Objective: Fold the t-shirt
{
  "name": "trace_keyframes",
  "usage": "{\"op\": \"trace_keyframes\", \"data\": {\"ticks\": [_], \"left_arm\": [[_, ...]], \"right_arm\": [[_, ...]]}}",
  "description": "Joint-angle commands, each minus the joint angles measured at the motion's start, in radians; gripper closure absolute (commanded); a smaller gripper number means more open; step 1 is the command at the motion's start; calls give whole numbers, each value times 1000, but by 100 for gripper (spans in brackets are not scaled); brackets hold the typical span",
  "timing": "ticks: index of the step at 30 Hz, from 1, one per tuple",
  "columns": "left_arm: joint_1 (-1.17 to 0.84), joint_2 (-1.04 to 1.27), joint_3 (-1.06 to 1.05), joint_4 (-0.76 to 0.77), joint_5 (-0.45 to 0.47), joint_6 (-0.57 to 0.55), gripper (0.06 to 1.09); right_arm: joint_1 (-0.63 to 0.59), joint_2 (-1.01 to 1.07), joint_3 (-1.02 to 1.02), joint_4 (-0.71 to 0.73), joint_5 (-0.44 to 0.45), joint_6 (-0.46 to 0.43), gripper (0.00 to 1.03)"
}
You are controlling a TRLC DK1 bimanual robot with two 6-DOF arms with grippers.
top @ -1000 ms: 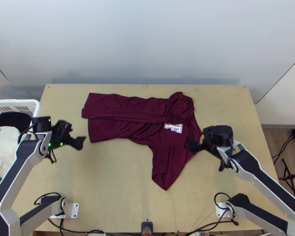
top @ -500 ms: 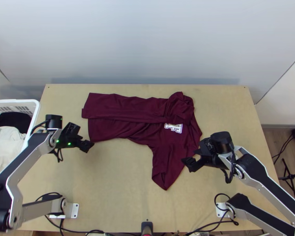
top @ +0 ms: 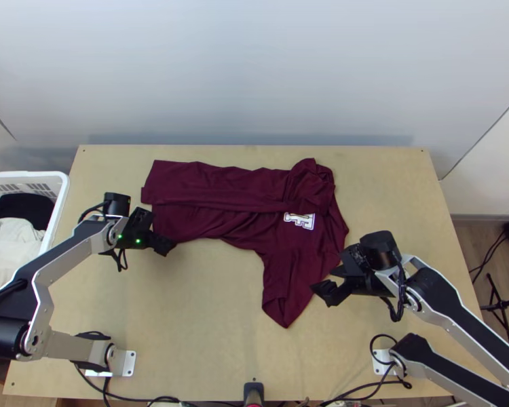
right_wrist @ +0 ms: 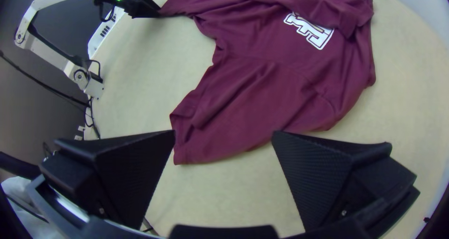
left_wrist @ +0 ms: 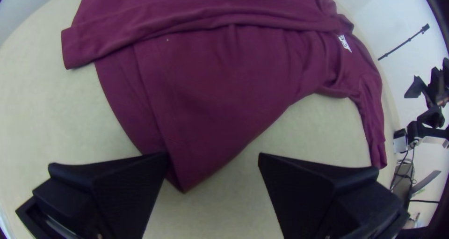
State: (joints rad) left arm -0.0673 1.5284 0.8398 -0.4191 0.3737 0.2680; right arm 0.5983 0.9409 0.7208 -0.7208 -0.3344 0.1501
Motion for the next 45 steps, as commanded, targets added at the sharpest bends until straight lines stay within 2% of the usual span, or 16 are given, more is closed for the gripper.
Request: {"op": "trace_keyframes", "data": {"ticks": [1, 2, 5, 7, 9, 10, 17, 21, 26, 30, 34, 37, 45], "left_arm": [[-20, 55, 2, 25, 1, -33, 25], [-22, 65, 2, 26, 2, -35, 30], [-31, 84, -2, 29, 2, -35, 35], [-31, 84, 2, 54, 2, -59, 59], [-29, 99, 24, 75, 1, -84, 95], [-31, 104, 38, 62, 1, -89, 105], [-14, -27, 73, -29, 2, -102, 105], [-3, -119, 74, -89, 4, -92, 105], [9, -177, 88, -130, 2, -79, 105], [32, -165, 102, -132, 4, -79, 105], [32, -165, 101, -139, 2, -79, 105], [34, -172, 107, -145, 2, -79, 105], [34, -169, 96, -147, 2, -66, 105]], "right_arm": [[5, -1, -3, -5, -15, 8, 7], [5, -1, -3, -5, -17, 8, 7], [3, -5, -3, -5, -18, 8, 7], [3, -7, -4, -5, -18, 9, 7], [3, -10, -11, -5, -18, 9, 7], [3, -13, -14, -3, -17, 9, 7], [8, -24, -80, 0, -43, 34, 7], [17, -21, -115, 63, -134, 129, 7], [129, 88, -144, 96, -152, 59, 7], [345, 286, -190, 184, -91, 40, 7], [512, 403, -165, 262, -81, 103, 7], [503, 429, -159, 320, -49, 106, 7], [463, 406, -132, 330, -2, 115, 7]]}}
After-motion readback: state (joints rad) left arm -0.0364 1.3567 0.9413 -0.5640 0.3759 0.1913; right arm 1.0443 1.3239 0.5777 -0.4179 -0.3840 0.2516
